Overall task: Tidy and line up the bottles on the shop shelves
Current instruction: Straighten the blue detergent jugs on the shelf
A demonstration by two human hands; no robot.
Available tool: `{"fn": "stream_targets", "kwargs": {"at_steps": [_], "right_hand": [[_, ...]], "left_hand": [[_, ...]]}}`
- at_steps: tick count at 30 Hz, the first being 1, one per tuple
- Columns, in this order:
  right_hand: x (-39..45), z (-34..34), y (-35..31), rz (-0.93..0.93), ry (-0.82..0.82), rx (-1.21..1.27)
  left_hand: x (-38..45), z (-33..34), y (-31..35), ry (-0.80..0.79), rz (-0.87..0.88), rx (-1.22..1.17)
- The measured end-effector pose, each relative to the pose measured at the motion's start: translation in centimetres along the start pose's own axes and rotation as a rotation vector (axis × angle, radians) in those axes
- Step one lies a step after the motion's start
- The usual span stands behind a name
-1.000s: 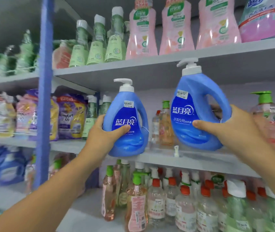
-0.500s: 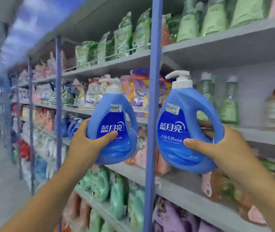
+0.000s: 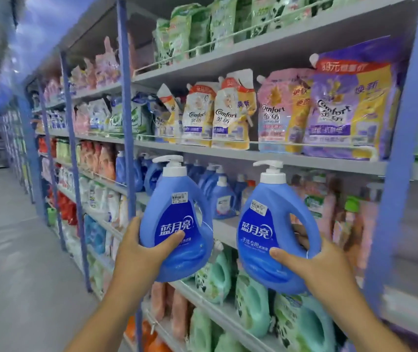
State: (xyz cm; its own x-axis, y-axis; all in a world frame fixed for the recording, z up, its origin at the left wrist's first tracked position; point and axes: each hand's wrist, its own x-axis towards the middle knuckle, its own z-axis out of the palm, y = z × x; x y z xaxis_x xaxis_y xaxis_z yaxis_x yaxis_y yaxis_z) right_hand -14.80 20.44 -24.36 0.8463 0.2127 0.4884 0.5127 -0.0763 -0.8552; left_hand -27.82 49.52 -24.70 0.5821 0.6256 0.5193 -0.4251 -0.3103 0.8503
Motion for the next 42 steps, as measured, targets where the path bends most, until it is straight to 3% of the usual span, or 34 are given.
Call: {"fn": "stream_targets", "kwargs": {"at_steps": [15, 26, 31, 34, 36, 38, 40, 42], "right_hand": [[16.2, 14.7, 13.7, 0.104, 0.25, -0.162], [19.0, 20.5, 16.3, 0.161, 0.526, -0.343], [20.2, 22.4, 16.4, 0.262, 0.587, -0.496], [20.3, 24.3, 15.5, 0.326, 0.768, -0.655], [20.7, 26.3, 14.4, 0.202, 0.909, -0.801], [21.6, 28.6, 12.9, 0.009, 0.889, -0.814], [23.1, 30.9, 11.9, -0.068, 0.783, -0.742], [24.9, 32.8, 11.7, -0.046, 0.707, -0.694]], "left_hand": [[20.5, 5.0, -18.8, -0.246, -0.043, -0.009], [32.1, 8.9, -29.2, -0.715, -0.065, -0.178], [35.8, 10.7, -31.7, -0.894, -0.041, -0.138], [36.6, 10.9, -31.7, -0.921, -0.008, -0.114], [36.6, 10.6, -31.1, -0.927, 0.049, -0.076], [36.7, 9.7, -30.6, -0.873, 0.158, 0.026], [37.9, 7.4, -30.4, -0.694, 0.26, 0.062], [40.9, 4.3, -30.9, -0.407, 0.433, 0.092]]}}
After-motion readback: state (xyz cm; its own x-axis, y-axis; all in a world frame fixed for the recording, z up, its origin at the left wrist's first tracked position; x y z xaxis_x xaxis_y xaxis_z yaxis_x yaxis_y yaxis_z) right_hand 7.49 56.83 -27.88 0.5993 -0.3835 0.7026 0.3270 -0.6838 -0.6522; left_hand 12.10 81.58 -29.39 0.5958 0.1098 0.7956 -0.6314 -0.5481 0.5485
